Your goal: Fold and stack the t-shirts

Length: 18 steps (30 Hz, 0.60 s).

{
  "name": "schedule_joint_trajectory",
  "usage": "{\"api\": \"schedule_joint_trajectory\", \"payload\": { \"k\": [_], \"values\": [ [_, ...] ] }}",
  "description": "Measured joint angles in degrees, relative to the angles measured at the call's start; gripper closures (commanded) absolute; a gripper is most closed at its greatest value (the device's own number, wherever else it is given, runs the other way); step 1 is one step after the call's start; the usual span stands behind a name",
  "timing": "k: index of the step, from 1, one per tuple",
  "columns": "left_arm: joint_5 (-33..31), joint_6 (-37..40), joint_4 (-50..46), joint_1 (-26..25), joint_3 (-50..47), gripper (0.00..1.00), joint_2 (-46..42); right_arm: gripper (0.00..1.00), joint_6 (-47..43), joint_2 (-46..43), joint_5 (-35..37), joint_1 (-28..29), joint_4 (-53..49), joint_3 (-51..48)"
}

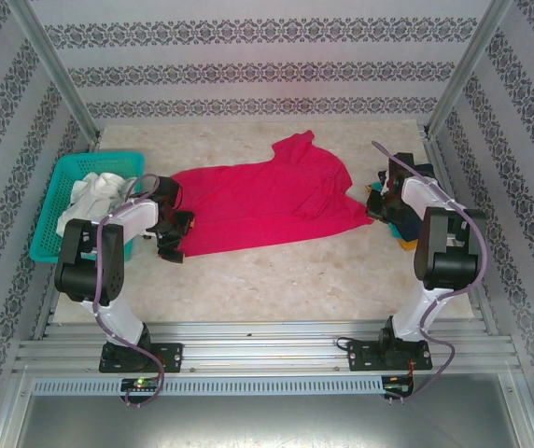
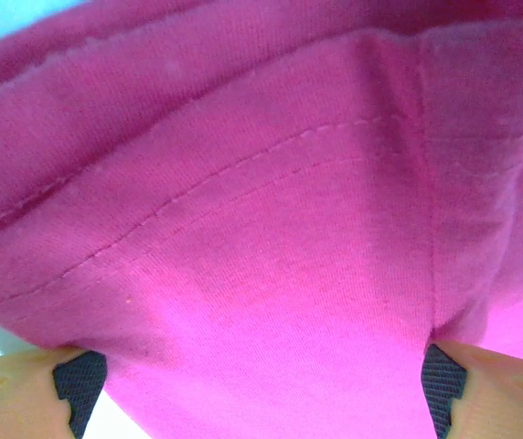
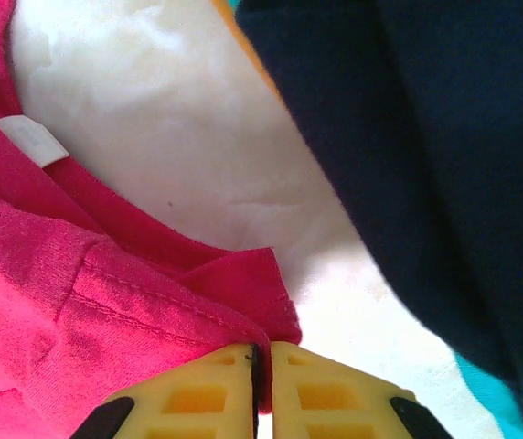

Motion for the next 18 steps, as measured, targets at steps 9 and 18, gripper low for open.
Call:
{"api": "schedule_joint_trajectory", "payload": {
  "k": [9,18],
  "values": [
    [1.42,0.07,0.00,1.20,0.07,0.08,0.07,0.60,-1.70,0.55,2.82,-0.02,-2.82,1.20],
    [-2.29,3.82,-3.26,0.52,2.10,0.06,0.24,0.33,-0.09,-8.81,-0.20,0.59,-1.33,-2.89]
  ]
}}
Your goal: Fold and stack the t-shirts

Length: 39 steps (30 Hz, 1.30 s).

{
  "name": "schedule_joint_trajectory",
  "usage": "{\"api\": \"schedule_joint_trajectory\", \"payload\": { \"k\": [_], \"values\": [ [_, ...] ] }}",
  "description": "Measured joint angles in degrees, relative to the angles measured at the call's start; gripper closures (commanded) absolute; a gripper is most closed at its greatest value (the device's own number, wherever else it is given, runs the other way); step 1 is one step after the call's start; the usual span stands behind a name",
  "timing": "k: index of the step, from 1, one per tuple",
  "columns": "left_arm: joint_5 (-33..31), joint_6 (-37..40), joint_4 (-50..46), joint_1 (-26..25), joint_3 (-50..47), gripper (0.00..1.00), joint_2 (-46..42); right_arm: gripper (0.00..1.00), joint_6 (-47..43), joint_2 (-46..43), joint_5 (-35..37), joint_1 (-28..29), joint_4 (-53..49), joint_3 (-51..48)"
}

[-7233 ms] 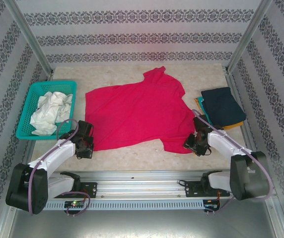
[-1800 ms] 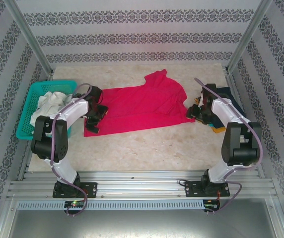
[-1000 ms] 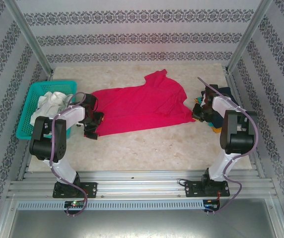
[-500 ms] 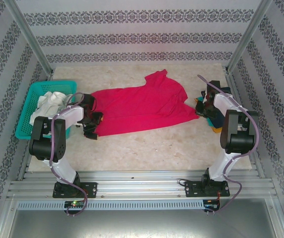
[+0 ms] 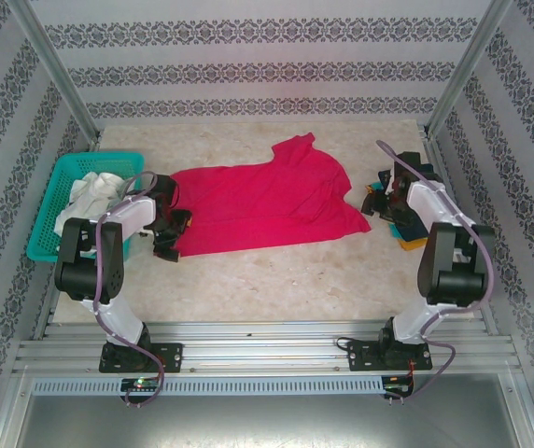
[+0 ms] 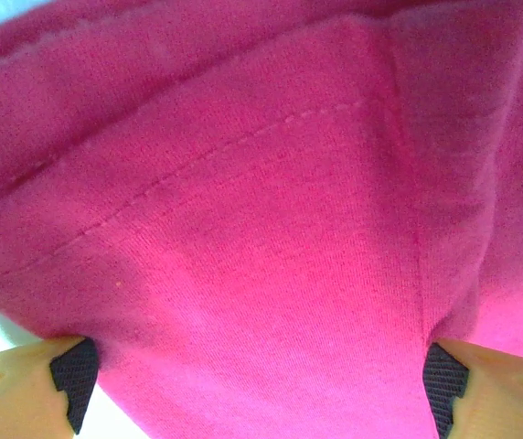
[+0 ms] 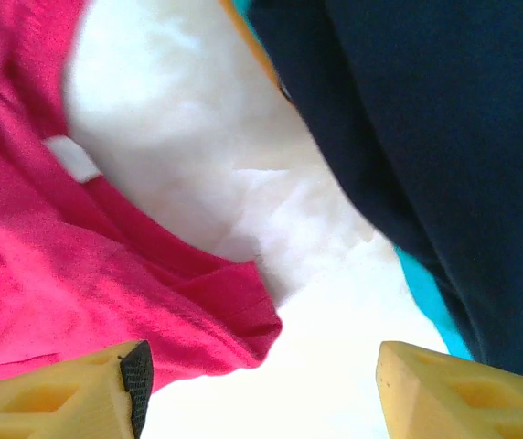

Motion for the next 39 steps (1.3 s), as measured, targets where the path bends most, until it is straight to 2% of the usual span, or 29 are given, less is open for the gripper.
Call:
{"api": "schedule_joint_trajectory", "payload": {
  "k": [4,11,18,23,33,37,39],
  "values": [
    [-2.91,1.11,-2.89,-3.06,1.53,0.06,-0.42,0.38,1.53,-0.74,-1.27,3.87,2.43,0.22],
    [-4.46,3.98,-3.80,-5.60,10.14,0.06,2.10,0.49,5.35,11.06,-2.99,10.45,4.68,6.99],
    [-4.46,5.09,-1.79,-4.74,11.04,0.06,8.83,0.57,10.40,16.94,-3.72,10.69,6.03,8.04],
    [-3.58,5.05,1.55,-4.20,5.51,0.06,5.09,0.62,12.85,14.34,-3.56,8.13,6.56,2.60],
    [-0.37,4.44,4.04,-6.88,-7.13,0.06,-5.18,0.65,16.37,-0.68,-1.09,3.98,4.79,-15.54],
    [-0.02,4.37,2.95,-8.72,-9.11,0.04,-7.41,0.63,17.03,-5.46,-0.87,3.89,3.39,-19.61],
    [-0.13,4.46,1.97,-9.07,-8.92,0.02,-7.69,0.57,16.98,-7.93,-0.72,3.89,2.38,-19.96]
  ]
}}
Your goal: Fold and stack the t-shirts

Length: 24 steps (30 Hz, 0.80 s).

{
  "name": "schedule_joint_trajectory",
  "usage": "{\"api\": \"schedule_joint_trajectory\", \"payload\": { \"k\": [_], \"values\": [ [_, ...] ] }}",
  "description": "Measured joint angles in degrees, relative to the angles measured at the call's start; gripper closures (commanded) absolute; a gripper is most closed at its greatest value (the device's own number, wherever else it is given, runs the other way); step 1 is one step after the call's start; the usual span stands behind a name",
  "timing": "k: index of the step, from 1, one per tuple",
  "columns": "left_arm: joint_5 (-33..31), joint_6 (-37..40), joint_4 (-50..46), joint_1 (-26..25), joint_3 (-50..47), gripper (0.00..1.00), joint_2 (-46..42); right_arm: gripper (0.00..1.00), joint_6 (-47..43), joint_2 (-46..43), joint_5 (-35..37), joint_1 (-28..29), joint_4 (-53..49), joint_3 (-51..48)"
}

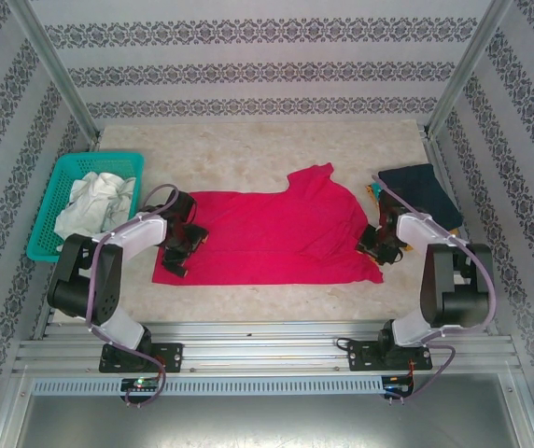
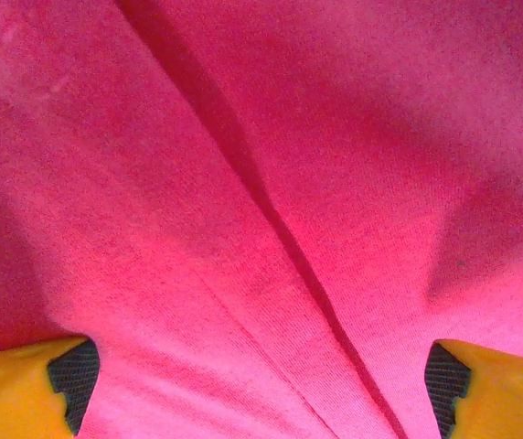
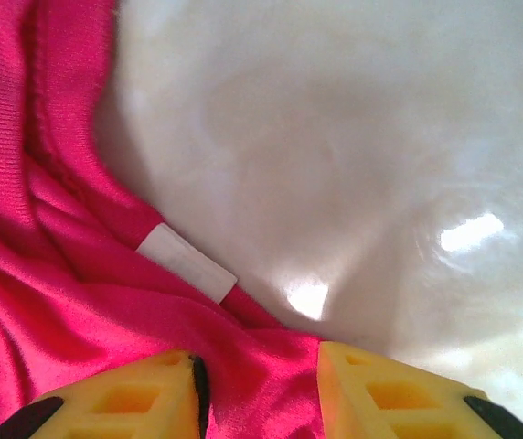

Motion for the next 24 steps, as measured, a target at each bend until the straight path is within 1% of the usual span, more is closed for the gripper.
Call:
{"api": "schedule_joint_trajectory", "payload": {
  "k": [2,5,10,12,15,17,21,24],
  "values": [
    [-0.76,0.46,-1.90,-0.02,1.29,0.00,0.13,0.51,-0.72,-2.38,0.15,0.02,-0.26,0.55],
    [-2.89,2.01,-5.53,0.00,6.80,0.00,1.14,0.44,-1.84,-4.52,0.37,0.09,-0.57,4.39],
    [-5.70,4.59,-8.55,0.37,20.37,0.00,5.99,0.40,-3.96,-4.31,0.44,2.67,0.39,12.00],
    [-6.64,5.18,-9.44,1.03,25.97,0.08,9.27,0.39,-4.33,-3.34,0.39,4.52,1.11,14.58],
    [-8.66,5.55,-10.69,3.08,32.44,0.15,14.51,0.39,-4.33,-1.36,0.35,6.93,2.05,16.98],
    [-9.88,5.60,-12.87,4.48,36.59,0.23,18.14,0.39,-4.31,-0.17,0.15,8.24,2.08,17.68],
    [-13.22,6.12,-16.70,6.56,45.07,0.39,25.35,0.38,-4.26,1.27,-0.31,9.53,2.03,17.88],
    [-15.15,6.82,-19.65,7.52,50.53,0.46,29.55,0.38,-4.09,2.89,-0.50,9.81,2.03,18.49]
  ]
}}
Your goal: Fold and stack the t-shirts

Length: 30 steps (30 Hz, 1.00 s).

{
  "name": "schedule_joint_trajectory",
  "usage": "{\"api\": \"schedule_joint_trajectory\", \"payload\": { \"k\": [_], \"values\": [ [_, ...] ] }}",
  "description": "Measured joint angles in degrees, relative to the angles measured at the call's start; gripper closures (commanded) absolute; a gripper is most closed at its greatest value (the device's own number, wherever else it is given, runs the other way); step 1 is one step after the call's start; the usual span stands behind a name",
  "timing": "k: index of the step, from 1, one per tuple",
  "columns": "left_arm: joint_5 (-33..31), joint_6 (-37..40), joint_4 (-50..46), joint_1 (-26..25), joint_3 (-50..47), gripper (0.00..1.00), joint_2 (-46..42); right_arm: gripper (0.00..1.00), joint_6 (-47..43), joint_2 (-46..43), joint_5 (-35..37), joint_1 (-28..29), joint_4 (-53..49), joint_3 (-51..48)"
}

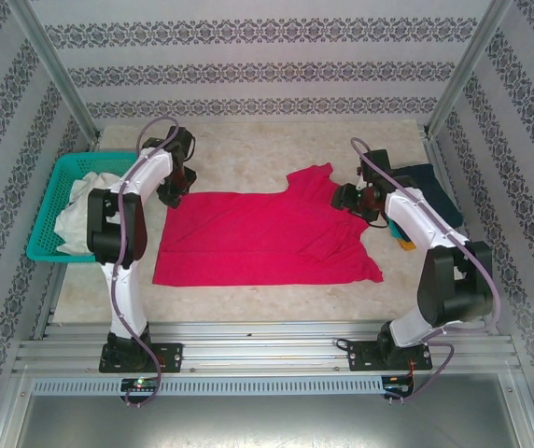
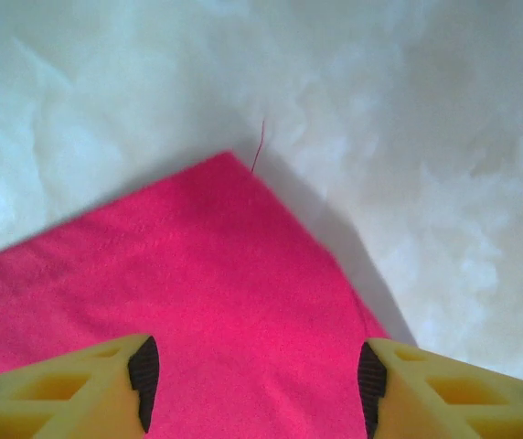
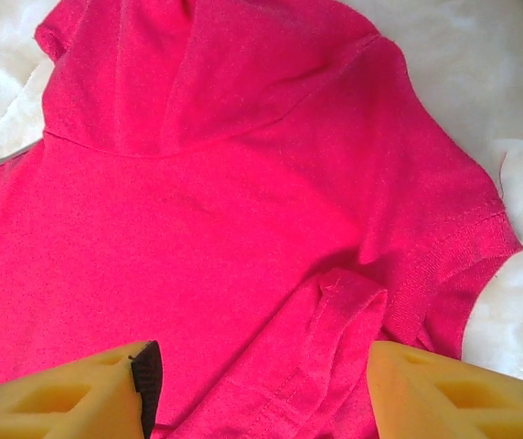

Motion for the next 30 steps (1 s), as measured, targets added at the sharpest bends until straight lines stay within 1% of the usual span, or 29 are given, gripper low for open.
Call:
{"api": "schedule_joint_trajectory", "payload": {
  "k": [2,5,8,14,16,20,23,25,26,28,30],
  "values": [
    [-0.68,0.31,-1.70,0.46,2.80,0.52,2.16,0.38,0.22,0.90,-0.15,0.02,0.09,0.24],
    [-1.27,0.74,-3.65,1.31,5.51,0.52,4.44,0.38,0.39,1.68,-0.17,0.11,0.09,0.33],
    [-1.25,1.27,-4.66,2.08,7.19,0.49,6.10,0.38,0.46,3.06,-0.17,0.11,0.00,1.38],
    [-1.05,1.51,-5.77,2.40,7.56,0.50,7.26,0.38,0.94,4.90,-0.17,0.11,0.37,2.12],
    [0.13,1.75,-6.23,2.40,8.04,0.52,7.85,0.38,1.66,6.38,-0.11,0.48,-1.49,4.33],
    [2.12,2.58,-6.27,2.60,9.05,0.56,11.08,0.38,1.97,11.47,-0.15,1.36,-0.81,10.93],
    [3.15,3.21,-7.45,2.84,12.00,0.57,13.57,0.38,2.54,11.98,-0.15,1.84,-1.11,11.85],
    [3.50,3.45,-7.45,2.99,13.20,0.61,13.99,0.38,2.97,12.00,-0.15,1.88,-1.42,12.26],
    [3.52,3.50,-7.45,3.06,13.22,0.65,14.10,0.38,2.99,12.00,-0.15,1.88,-1.49,12.46],
    [3.56,3.74,-7.74,3.10,13.20,0.65,14.47,0.38,2.97,12.09,-0.15,1.86,-1.88,12.98],
    [3.58,3.96,-7.89,3.10,13.20,0.62,14.51,0.38,2.95,12.35,-0.15,1.86,-2.03,13.64]
  ]
}}
